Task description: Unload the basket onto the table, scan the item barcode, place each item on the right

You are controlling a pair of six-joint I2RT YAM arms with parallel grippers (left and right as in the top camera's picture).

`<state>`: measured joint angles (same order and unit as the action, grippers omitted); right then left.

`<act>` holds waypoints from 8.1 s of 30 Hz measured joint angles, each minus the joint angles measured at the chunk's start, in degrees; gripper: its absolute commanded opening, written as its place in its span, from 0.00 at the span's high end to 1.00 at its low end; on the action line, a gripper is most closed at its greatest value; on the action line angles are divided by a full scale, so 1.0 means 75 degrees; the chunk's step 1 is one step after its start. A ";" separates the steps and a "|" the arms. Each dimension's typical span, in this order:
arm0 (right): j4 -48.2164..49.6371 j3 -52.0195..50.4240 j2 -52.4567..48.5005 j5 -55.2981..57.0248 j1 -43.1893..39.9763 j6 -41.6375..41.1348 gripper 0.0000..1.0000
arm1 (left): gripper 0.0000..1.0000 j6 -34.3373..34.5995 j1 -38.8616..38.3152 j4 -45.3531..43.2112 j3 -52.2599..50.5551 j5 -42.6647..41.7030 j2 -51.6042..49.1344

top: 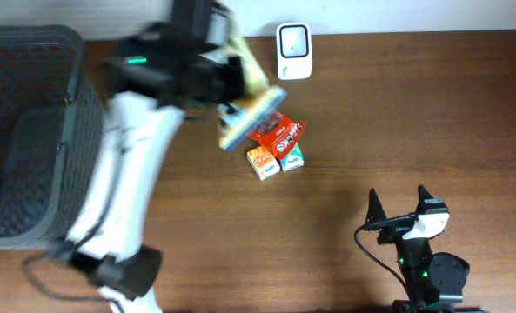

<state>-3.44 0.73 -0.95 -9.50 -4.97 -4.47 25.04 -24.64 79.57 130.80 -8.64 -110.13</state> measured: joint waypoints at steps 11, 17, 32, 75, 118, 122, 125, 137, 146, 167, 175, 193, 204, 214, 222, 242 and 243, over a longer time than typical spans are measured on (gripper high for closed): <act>0.0000 0.0000 0.0000 0.0000 0.0000 0.0000 0.01 | 0.28 -0.0085 -0.1918 -0.1466 -0.0370 0.0775 -0.3284; 0.0000 0.0000 0.0000 0.0000 0.0000 0.0003 0.01 | 0.12 -0.0207 -0.1894 -0.0536 0.0667 0.0793 -0.3276; 0.0000 0.0000 0.0006 0.0000 0.0000 0.0000 0.01 | 0.01 -0.0845 0.0731 0.2276 0.6403 0.0527 -0.1851; 0.0000 0.0000 0.0006 0.0000 0.0000 0.0003 0.01 | 1.00 -0.0635 -0.1428 -0.9130 -0.5557 0.2369 -0.1472; 0.0000 0.0000 0.0003 0.0000 0.0000 0.0000 0.01 | 1.00 -0.1463 -0.0711 -0.7009 -0.4570 0.1271 -0.2276; 0.0000 0.0000 0.0006 0.0000 0.0000 -0.0003 0.01 | 1.00 -0.1460 -0.0697 -0.4995 -0.4453 0.0866 -0.2200; 0.0000 0.0000 0.0006 0.0000 0.0000 -0.0006 0.01 | 1.00 -0.1445 -0.0697 -0.4074 -0.4403 0.0659 -0.2159; 0.0003 0.0000 0.0006 0.0000 0.0000 0.0003 0.01 | 0.99 -0.1367 -0.0691 -0.0959 -0.4479 -0.1075 -0.1425; 0.0000 0.0000 0.0006 0.0000 0.0000 0.0006 0.01 | 1.00 -0.0761 -0.0959 -0.3442 -0.4529 -0.1195 0.0009; 0.0000 0.0000 0.0006 0.0000 0.0000 0.0003 0.01 | 1.00 -0.0697 -0.2672 -0.1230 -0.4672 -0.1781 -0.2014; 0.0000 0.0000 0.0006 0.0000 0.0000 0.0003 0.01 | 1.00 -0.1306 -0.0557 -0.0979 -0.2952 -0.0303 -0.1568; 0.0000 0.0000 0.0006 0.0000 0.0000 0.0003 0.01 | 1.00 -0.1285 -0.0781 -0.1408 -0.5100 -0.0283 -0.2232; 0.0000 0.0000 0.0006 0.0000 0.0000 0.0006 0.01 | 0.76 -0.1247 -0.0347 -0.0781 -0.2605 -0.0361 -0.1615; 0.0000 0.0000 0.0006 0.0000 0.0000 -0.0006 0.01 | 0.00 -0.1207 0.1003 0.0003 -0.1530 -0.0382 -0.1556; 0.0000 0.0000 0.0006 0.0000 0.0000 0.0000 0.01 | 0.01 -0.1201 0.0953 -0.0213 -0.1524 -0.0388 -0.1556; 0.0000 0.0000 0.0006 0.0000 0.0000 0.0003 0.01 | 0.02 -0.1201 0.0953 -0.0347 -0.1524 -0.0388 -0.1556; 0.0000 0.0000 0.0006 0.0000 0.0000 -0.0003 0.01 | 0.03 -0.1201 0.0953 -0.0347 -0.1524 -0.0388 -0.1556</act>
<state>-3.44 0.73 -0.91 -9.50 -4.97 -4.49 16.03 -17.50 76.97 119.37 -11.55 -121.80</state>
